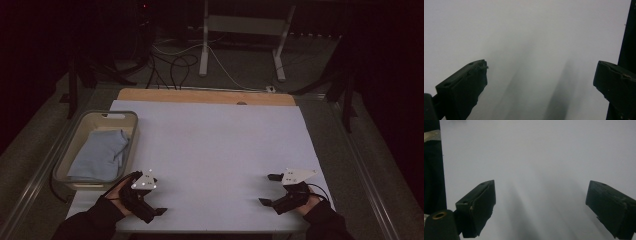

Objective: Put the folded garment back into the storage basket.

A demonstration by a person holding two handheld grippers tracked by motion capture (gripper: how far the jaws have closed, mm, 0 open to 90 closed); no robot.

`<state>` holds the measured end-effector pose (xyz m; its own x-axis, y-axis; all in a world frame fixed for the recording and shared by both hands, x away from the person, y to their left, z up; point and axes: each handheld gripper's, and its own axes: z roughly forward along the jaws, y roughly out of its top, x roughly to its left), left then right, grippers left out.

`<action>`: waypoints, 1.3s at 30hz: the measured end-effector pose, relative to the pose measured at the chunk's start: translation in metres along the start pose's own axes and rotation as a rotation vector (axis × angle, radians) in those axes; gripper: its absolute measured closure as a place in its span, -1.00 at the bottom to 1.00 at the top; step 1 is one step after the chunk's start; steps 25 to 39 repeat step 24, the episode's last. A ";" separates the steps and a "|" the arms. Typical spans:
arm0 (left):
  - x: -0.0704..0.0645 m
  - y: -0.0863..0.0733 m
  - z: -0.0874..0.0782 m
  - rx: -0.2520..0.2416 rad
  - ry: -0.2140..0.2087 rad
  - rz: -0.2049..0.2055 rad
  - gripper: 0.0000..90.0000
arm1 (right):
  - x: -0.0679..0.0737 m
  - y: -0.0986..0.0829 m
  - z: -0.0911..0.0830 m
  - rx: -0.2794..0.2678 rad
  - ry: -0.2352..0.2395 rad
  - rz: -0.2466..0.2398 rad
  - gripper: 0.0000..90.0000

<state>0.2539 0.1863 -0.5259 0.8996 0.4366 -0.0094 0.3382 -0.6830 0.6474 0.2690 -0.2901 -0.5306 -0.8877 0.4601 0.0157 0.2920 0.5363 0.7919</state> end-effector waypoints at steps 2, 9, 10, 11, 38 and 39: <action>0.000 -0.002 0.002 0.004 -0.004 -0.003 -1.00 | 0.002 0.001 0.004 0.012 0.004 -0.009 -0.80; -0.002 -0.003 0.003 -0.002 -0.009 0.000 -1.00 | 0.005 0.003 0.009 0.017 0.019 -0.024 -0.80; -0.002 -0.003 0.002 -0.003 -0.008 -0.001 -1.00 | 0.005 0.003 0.010 0.018 0.020 -0.023 -0.80; -0.001 -0.003 0.002 -0.005 -0.008 -0.002 -1.00 | 0.005 0.003 0.011 0.021 0.022 -0.020 -0.80; -0.002 -0.003 -0.001 -0.008 -0.006 0.006 -1.00 | 0.006 0.003 0.014 0.038 0.026 -0.035 -0.80; -0.002 -0.003 -0.001 -0.008 -0.006 0.006 -1.00 | 0.006 0.003 0.014 0.038 0.026 -0.035 -0.80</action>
